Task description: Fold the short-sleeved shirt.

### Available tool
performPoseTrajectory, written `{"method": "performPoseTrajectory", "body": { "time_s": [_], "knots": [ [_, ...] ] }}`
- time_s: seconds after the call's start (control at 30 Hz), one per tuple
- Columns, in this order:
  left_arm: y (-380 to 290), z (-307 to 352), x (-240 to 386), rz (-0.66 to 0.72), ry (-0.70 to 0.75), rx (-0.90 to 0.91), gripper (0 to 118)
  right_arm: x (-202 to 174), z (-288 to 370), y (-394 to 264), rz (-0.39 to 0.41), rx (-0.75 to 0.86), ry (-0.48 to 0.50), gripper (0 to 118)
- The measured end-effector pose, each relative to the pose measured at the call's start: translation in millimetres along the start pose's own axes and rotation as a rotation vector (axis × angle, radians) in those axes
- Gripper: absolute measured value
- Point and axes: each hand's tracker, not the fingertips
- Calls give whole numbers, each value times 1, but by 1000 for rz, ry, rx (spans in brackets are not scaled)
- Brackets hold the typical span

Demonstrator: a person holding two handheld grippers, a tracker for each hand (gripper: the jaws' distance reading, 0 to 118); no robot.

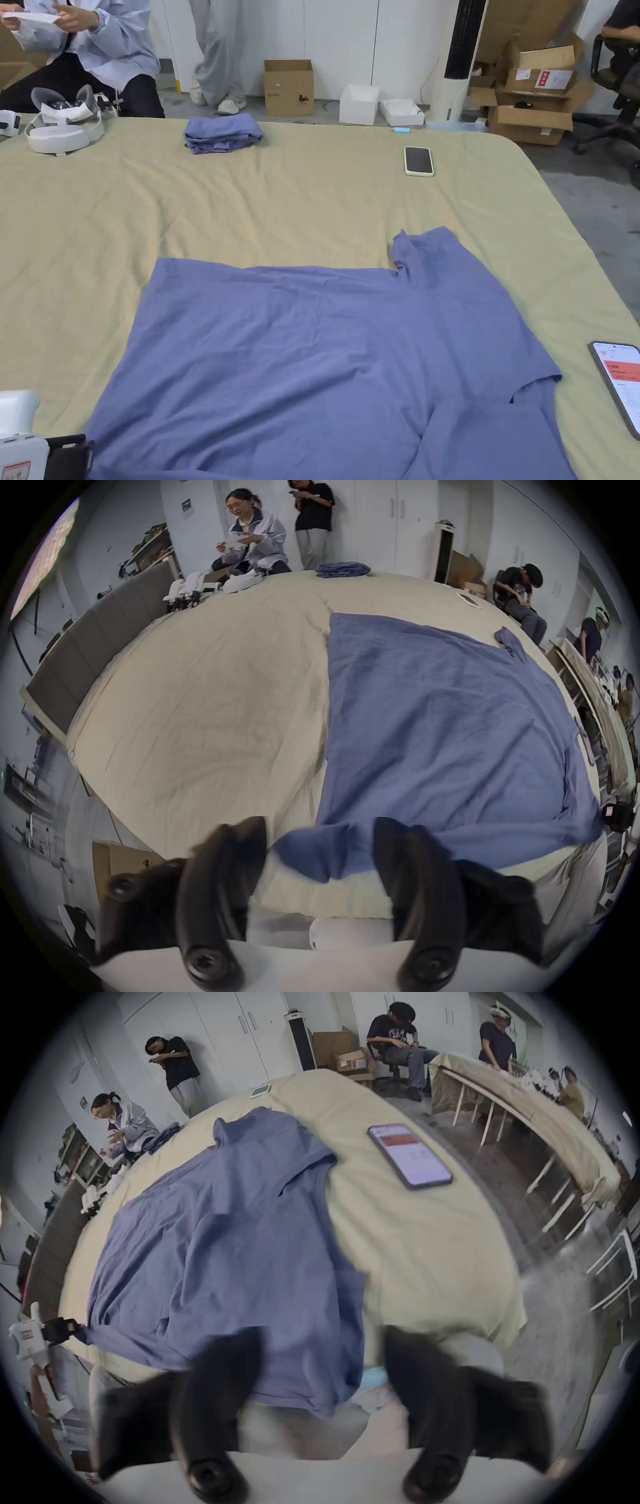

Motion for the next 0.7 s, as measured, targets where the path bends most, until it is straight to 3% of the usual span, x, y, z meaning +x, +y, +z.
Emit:
{"method": "performPoseTrajectory", "body": {
  "time_s": [0.13,0.17,0.2,0.27,0.3,0.4,0.53,0.63,0.67,0.7],
  "knots": [
    [24,20,-2,93,-86,99,72,-10,13,35,23,92,40,88],
    [32,23,1,96,-100,125,70,-13,13,45,44,111,55,81],
    [41,22,6,102,-114,145,60,-18,13,55,57,127,71,55],
    [52,11,16,99,-98,152,14,-32,5,71,67,134,98,6],
    [56,2,24,93,-103,140,1,-39,-1,78,64,131,100,2],
    [57,-30,38,55,-164,34,0,-57,-25,93,74,60,163,0],
    [77,-67,48,20,-170,-23,0,-78,-50,111,116,31,166,0],
    [125,-92,41,84,-176,-23,1,-85,-68,125,106,16,183,0],
    [142,-103,40,136,-197,-47,10,-86,-74,128,98,6,191,0],
    [161,-114,39,139,-195,-62,42,-86,-80,132,92,0,195,0]
  ]
}}
